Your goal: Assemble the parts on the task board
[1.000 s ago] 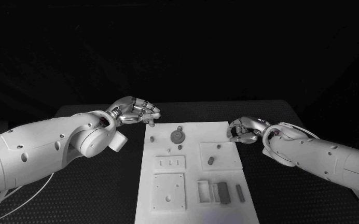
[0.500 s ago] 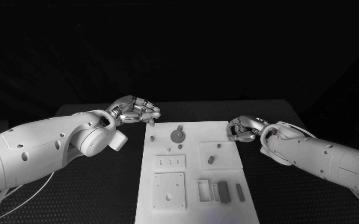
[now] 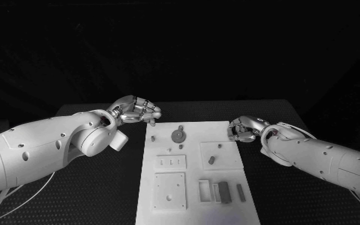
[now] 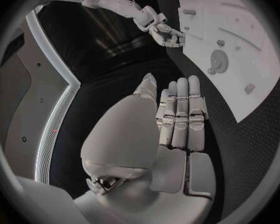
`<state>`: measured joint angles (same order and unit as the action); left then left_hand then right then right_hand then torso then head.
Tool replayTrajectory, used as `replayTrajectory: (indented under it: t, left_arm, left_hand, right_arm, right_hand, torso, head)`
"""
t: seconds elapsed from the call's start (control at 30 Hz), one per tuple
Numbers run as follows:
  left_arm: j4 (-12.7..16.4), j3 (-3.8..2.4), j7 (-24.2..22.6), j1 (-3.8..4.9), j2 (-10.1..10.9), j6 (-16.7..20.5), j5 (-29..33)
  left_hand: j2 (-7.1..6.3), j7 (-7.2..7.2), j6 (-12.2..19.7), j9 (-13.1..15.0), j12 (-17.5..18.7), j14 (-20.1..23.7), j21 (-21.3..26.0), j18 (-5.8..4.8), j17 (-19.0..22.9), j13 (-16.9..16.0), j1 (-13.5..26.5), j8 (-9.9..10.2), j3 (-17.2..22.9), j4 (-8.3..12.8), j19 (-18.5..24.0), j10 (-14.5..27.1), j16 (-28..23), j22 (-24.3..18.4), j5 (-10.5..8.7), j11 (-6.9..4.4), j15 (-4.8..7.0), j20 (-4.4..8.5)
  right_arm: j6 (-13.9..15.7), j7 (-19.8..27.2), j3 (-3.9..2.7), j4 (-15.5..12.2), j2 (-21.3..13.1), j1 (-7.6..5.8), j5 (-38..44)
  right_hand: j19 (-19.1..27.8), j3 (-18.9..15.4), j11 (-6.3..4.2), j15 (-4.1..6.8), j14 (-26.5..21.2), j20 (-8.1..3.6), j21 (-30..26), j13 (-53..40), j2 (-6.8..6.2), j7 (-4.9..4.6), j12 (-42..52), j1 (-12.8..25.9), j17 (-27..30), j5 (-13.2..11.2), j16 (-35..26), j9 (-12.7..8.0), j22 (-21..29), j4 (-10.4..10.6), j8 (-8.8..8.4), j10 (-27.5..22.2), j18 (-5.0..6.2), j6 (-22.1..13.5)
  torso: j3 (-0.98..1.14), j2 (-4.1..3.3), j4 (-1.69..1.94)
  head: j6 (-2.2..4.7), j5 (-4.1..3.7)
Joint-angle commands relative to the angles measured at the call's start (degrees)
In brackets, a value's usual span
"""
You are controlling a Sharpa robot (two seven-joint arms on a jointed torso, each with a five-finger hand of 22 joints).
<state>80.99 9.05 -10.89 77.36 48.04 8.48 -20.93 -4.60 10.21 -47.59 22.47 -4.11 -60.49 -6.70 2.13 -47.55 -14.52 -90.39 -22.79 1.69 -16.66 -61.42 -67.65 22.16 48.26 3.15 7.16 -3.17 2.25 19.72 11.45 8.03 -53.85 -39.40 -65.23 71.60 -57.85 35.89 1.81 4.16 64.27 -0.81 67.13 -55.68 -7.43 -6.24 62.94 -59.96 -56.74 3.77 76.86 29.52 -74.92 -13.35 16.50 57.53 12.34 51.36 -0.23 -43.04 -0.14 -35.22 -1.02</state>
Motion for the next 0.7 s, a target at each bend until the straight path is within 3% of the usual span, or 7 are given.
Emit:
replayTrajectory:
  t: [0.03, 0.3, 0.7]
  left_arm:
    - [0.14, -0.04, -0.28, 0.01, -0.08, -0.73, -0.1]
    - [0.12, -0.04, -0.24, 0.01, -0.11, -0.74, -0.1]
    - [0.16, -0.04, -0.2, 0.01, -0.09, -0.82, -0.1]
  left_hand:
    - [0.11, 0.01, 0.21, -0.01, 0.16, 0.03, 0.2, 0.69, -0.06, 0.04, 0.09, 0.25, -0.19, -0.05, -0.5, 0.33, -0.37, 0.09, -0.26, -0.13, -0.33, -0.04]
    - [0.1, 0.02, 0.22, 0.0, 0.16, 0.03, 0.23, 0.7, -0.07, 0.03, 0.12, 0.26, -0.19, -0.03, -0.5, 0.34, -0.38, 0.1, -0.26, -0.13, -0.33, -0.03]
    - [0.09, 0.03, 0.24, 0.01, 0.16, 0.03, 0.26, 0.7, -0.09, 0.02, 0.14, 0.28, -0.18, -0.02, -0.51, 0.36, -0.4, 0.12, -0.26, -0.13, -0.32, -0.03]
  right_arm:
    - [0.12, -0.01, 0.01, 0.03, 0.14, 0.08, 0.42]
    - [-0.03, -0.18, 0.01, 0.11, 0.35, 0.09, 0.43]
    - [0.19, -0.56, 0.01, 0.45, 0.63, 0.09, 0.41]
  right_hand:
    - [-0.16, -0.09, -0.53, 0.58, 0.02, -0.28, 0.34, 0.11, 0.54, -1.38, 0.33, -0.01, 0.04, 0.1, 0.13, 0.19, -0.97, -0.42, 0.41, -0.1, 2.66, 2.07]
    - [-0.2, -0.08, -0.78, 0.81, 0.13, -0.34, 0.37, 0.24, 0.9, -1.12, 0.33, 0.1, 0.05, 0.1, 0.1, 0.54, -0.97, -0.57, 0.76, 0.05, 2.66, 2.7]
    - [-0.38, 0.01, -1.55, 1.5, 0.5, -0.5, 0.54, 0.55, 2.46, -0.28, 0.33, 0.61, 0.05, 0.11, 0.09, 1.56, -0.97, -0.73, 1.82, 0.54, 2.66, 4.84]
  torso:
    - [0.0, 0.01, -0.03]
    - [0.03, 0.02, 0.01]
    - [-0.02, 0.01, -0.01]
  head:
    - [0.0, -0.08]
    - [-0.05, -0.1]
    - [-0.13, -0.14]
